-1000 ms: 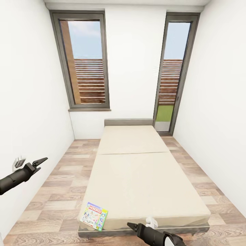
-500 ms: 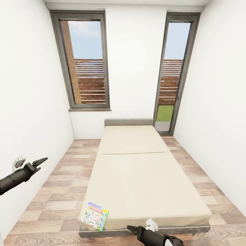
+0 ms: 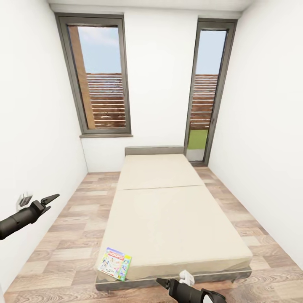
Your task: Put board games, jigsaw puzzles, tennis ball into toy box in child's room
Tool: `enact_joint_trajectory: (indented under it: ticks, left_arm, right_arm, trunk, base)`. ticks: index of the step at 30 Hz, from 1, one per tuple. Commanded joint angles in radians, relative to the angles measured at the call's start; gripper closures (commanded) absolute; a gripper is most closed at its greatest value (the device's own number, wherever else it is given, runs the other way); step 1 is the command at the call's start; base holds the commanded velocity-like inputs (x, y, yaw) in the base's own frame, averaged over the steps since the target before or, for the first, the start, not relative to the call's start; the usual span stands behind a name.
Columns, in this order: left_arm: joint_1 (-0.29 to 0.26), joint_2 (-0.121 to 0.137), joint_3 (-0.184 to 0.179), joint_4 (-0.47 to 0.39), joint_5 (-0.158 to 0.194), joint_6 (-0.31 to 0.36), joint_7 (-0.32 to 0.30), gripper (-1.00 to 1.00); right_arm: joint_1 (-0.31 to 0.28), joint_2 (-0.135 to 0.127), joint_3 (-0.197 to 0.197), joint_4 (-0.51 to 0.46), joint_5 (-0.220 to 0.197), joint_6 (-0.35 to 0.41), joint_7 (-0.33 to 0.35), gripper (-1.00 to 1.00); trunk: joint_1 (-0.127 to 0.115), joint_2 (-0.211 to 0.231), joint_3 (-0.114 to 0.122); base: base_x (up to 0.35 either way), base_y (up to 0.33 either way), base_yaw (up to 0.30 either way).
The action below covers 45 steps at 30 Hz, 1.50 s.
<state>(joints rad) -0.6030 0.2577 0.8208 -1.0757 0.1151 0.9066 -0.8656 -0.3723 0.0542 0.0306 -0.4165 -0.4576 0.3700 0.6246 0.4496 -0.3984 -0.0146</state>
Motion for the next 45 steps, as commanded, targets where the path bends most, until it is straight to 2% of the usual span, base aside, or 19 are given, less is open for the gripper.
enact_joint_trajectory:
  ticks: [1,10,20,34,45]
  left_arm:
    - [-0.001,0.000,0.000,0.000,0.003,0.006,-0.001,-1.00]
    - [-0.001,0.000,-0.003,0.000,0.004,0.006,-0.001,-1.00]
    - [0.000,-0.001,-0.003,0.000,0.004,0.006,-0.001,-1.00]
    - [-0.001,-0.002,-0.004,0.000,0.003,0.006,-0.001,-1.00]
    - [-0.001,-0.002,-0.011,0.000,0.004,0.006,-0.001,-1.00]
  right_arm:
    - [0.000,0.000,0.003,-0.001,-0.010,0.007,-0.002,-1.00]
    - [0.000,0.000,0.003,-0.001,-0.011,0.007,-0.002,-1.00]
    - [0.000,0.003,0.003,-0.001,-0.009,0.006,-0.005,-1.00]
    - [-0.001,0.005,0.003,-0.001,-0.012,0.007,-0.014,-1.00]
    - [0.000,0.004,0.003,-0.001,-0.011,0.006,-0.014,-1.00]
  trunk:
    - [0.000,-0.002,-0.001]
    - [0.000,-0.002,-0.001]
    - [0.000,-0.002,-0.001]
    - [0.000,-0.002,0.000]
    - [0.000,-0.002,-0.011]
  base:
    - [-0.038,0.008,-0.053]
    - [-0.009,0.014,-0.013]
    - [0.000,0.170,-0.007]
    - [0.000,0.012,-0.040]
    - [0.000,0.075,-0.081]
